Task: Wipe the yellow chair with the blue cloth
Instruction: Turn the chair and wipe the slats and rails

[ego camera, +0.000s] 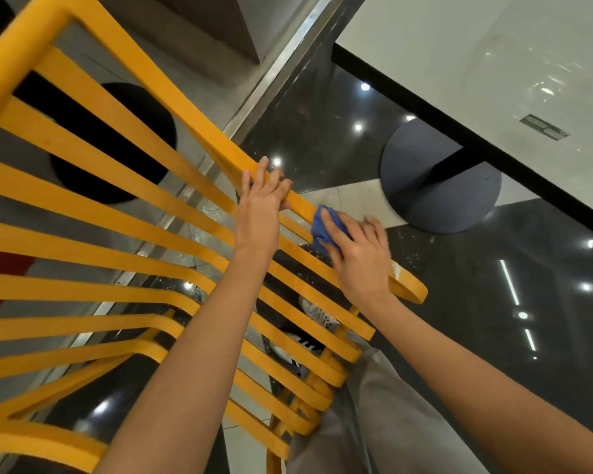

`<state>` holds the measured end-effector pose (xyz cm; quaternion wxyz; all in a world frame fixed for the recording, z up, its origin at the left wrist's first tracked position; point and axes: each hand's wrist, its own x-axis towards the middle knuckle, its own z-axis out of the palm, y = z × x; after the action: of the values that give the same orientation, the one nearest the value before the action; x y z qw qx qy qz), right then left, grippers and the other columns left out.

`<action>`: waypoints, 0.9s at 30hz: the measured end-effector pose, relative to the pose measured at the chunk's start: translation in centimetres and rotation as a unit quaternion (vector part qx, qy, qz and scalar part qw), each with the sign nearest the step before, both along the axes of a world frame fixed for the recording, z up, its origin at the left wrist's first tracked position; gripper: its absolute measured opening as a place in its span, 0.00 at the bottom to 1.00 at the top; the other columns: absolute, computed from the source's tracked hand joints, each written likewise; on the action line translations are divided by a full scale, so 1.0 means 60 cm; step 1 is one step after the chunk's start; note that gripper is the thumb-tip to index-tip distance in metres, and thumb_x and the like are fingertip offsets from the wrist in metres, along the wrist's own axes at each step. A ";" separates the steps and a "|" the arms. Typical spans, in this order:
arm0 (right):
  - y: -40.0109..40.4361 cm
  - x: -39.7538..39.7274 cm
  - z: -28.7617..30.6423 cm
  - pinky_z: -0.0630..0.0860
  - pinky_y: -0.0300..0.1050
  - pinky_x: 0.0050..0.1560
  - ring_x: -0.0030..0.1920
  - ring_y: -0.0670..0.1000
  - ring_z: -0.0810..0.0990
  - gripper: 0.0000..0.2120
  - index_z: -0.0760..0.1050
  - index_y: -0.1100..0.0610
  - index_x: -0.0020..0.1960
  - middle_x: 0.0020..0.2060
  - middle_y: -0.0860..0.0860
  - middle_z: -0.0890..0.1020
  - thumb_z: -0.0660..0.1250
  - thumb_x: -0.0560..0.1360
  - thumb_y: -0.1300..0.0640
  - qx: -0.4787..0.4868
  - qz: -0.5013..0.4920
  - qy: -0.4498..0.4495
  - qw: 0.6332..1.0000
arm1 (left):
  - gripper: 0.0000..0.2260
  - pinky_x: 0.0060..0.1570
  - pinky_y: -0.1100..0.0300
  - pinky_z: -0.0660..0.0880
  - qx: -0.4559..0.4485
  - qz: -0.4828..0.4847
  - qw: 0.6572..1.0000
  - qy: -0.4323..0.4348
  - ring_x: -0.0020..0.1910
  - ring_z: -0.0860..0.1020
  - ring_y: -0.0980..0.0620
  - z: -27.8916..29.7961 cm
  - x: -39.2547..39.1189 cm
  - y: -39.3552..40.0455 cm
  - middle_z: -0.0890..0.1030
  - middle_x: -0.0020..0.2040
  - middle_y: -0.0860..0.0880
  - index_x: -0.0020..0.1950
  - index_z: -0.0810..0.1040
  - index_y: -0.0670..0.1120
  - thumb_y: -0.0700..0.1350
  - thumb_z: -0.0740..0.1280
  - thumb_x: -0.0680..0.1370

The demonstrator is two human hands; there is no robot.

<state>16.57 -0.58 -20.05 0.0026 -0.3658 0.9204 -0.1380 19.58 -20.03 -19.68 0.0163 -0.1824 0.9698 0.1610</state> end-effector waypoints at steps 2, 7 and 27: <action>-0.053 -0.008 -0.004 0.69 0.57 0.67 0.55 0.59 0.79 0.23 0.70 0.55 0.72 0.62 0.56 0.79 0.65 0.78 0.53 -0.002 0.011 -0.013 1.000 | 0.16 0.76 0.49 0.39 0.002 0.002 1.000 0.008 0.79 0.53 0.43 0.000 -0.002 0.000 0.73 0.69 0.44 0.67 0.74 0.43 0.37 0.63 0.80; 0.030 -0.003 -0.005 0.68 0.54 0.66 0.57 0.56 0.78 0.22 0.69 0.54 0.73 0.64 0.55 0.77 0.59 0.80 0.51 -0.002 0.024 -0.004 1.000 | 0.15 0.77 0.44 0.44 0.019 -0.004 1.000 0.019 0.77 0.57 0.41 -0.002 -0.001 -0.003 0.75 0.65 0.43 0.66 0.76 0.42 0.37 0.64 0.79; 0.064 0.009 -0.007 0.72 0.55 0.60 0.57 0.57 0.77 0.23 0.69 0.54 0.73 0.64 0.55 0.77 0.62 0.79 0.53 -0.025 -0.009 -0.027 0.999 | 0.16 0.77 0.44 0.43 0.007 0.012 1.000 -0.002 0.78 0.53 0.42 0.005 -0.004 0.008 0.72 0.69 0.44 0.68 0.74 0.44 0.38 0.62 0.81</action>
<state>17.10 3.28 -20.48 0.0174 -0.3537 0.9195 -0.1707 19.32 -19.56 -19.38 0.0179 -0.1938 0.9664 0.1676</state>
